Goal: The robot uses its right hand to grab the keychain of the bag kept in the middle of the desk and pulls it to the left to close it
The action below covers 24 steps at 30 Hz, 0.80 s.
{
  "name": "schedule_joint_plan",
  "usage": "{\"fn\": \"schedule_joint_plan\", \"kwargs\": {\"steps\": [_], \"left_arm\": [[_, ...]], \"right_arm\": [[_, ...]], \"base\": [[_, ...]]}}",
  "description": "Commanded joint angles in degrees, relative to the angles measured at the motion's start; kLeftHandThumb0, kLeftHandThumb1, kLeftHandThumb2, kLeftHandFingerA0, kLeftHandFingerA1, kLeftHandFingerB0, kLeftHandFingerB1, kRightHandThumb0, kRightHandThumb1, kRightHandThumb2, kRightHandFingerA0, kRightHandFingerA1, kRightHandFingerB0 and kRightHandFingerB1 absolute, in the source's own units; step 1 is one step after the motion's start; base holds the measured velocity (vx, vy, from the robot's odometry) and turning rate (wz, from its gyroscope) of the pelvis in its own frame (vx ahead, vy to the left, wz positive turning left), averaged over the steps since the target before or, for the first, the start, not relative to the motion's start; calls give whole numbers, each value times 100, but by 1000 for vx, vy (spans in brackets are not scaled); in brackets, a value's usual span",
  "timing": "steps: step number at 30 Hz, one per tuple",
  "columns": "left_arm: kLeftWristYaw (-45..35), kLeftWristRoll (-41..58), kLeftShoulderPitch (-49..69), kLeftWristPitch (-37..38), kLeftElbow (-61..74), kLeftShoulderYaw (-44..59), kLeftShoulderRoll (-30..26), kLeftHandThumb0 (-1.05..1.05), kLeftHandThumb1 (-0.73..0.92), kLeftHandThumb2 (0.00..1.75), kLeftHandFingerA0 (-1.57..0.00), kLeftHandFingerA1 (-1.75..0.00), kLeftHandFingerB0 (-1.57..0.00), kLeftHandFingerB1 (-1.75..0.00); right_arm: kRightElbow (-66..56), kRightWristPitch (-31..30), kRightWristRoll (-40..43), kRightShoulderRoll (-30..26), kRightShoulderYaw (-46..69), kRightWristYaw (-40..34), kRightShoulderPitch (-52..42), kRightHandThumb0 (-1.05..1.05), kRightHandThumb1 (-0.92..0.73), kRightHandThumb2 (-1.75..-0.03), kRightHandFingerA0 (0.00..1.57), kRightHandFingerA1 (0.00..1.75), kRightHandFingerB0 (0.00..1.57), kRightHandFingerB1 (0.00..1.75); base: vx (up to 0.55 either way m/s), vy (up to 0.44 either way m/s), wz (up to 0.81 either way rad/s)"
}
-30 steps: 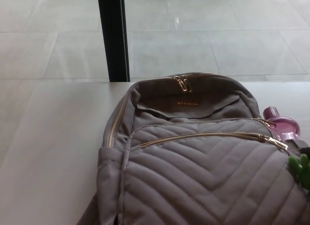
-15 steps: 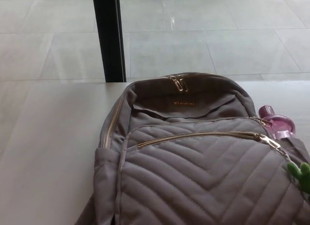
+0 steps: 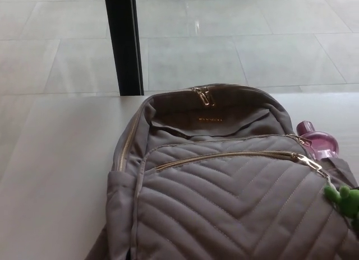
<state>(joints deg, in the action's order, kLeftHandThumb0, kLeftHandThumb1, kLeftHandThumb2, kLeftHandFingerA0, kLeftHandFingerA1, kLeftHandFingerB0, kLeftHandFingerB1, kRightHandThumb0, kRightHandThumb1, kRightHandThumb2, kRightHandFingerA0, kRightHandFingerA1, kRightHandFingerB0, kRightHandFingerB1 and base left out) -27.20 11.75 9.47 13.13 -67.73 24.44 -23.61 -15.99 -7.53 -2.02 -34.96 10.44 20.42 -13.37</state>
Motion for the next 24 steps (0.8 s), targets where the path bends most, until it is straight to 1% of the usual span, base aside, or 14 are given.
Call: {"fn": "schedule_joint_plan", "kwargs": {"steps": [1,2,4,5,6,9,10,11,13,14,15,19,20,24], "left_arm": [[24,151,-30,36,-57,95,-20,-87,92,86,-61,-56,-52,-47],[21,161,-26,32,-43,104,-26,-86,92,84,-61,-57,-52,-47],[16,156,4,55,2,105,-30,-88,92,88,-60,-57,-50,-47],[26,149,1,71,6,101,-31,-88,92,88,-60,-57,-50,-48],[25,147,-3,82,13,100,-32,-87,92,87,-60,-57,-51,-48],[7,166,-10,74,3,115,-38,-89,92,85,-61,-56,-53,-49],[55,156,-22,35,23,106,-38,-88,92,86,-61,-57,-53,-49],[60,152,-22,29,22,102,-40,-89,92,86,-60,-56,-53,-48],[73,159,-23,28,20,109,-36,-90,92,87,-63,-58,-53,-50],[48,191,-43,31,-11,139,-28,-89,92,85,-61,-56,-53,-49],[32,193,-41,37,-13,143,-29,-91,91,88,-60,-57,-49,-48],[66,180,-29,55,-23,153,-24,-91,92,86,-60,-56,-52,-48],[28,192,-19,70,-11,163,-32,-90,92,85,-60,-56,-52,-48],[16,178,3,88,-41,162,-52,-91,92,85,-59,-55,-53,-48]], "right_arm": [[-249,-228,-41,-145,-203,338,32,-43,-66,-58,59,115,39,32],[-319,-261,-58,-190,-216,364,29,-44,-66,-59,58,115,38,32],[-403,-121,-88,-327,-237,460,37,-45,-67,-59,59,116,36,32],[-437,-124,-81,-371,-235,490,42,-49,-47,-85,71,103,26,48],[-462,-103,-79,-417,-228,513,46,-52,-49,-86,70,104,26,48],[-517,-59,-121,-504,-239,534,52,-52,-49,-86,71,103,27,48],[-596,-89,-166,-574,-252,572,82,-47,-69,-60,64,108,36,32],[-620,-121,-133,-573,-251,598,102,-54,-50,-87,72,101,27,48],[-649,-111,-128,-580,-250,625,109,-58,-53,-88,73,99,29,48],[-672,-68,-182,-619,-301,649,167,-56,-52,-87,72,100,27,48],[-697,-91,-220,-649,-333,673,186,-55,-52,-87,73,99,27,47],[-765,-59,-308,-712,-395,730,221,-56,-52,-88,72,98,25,47],[-822,-97,-340,-747,-413,760,224,-49,-71,-61,68,108,33,32],[-1029,-392,-366,-823,-481,906,367,-49,-70,-61,69,111,31,31]], "base": [[0,0,0],[0,0,0],[0,0,0],[0,0,0],[0,0,0],[0,0,0],[0,0,0],[0,0,0],[0,0,0],[0,0,0],[0,0,0],[0,0,0],[0,0,0],[0,0,0]]}}
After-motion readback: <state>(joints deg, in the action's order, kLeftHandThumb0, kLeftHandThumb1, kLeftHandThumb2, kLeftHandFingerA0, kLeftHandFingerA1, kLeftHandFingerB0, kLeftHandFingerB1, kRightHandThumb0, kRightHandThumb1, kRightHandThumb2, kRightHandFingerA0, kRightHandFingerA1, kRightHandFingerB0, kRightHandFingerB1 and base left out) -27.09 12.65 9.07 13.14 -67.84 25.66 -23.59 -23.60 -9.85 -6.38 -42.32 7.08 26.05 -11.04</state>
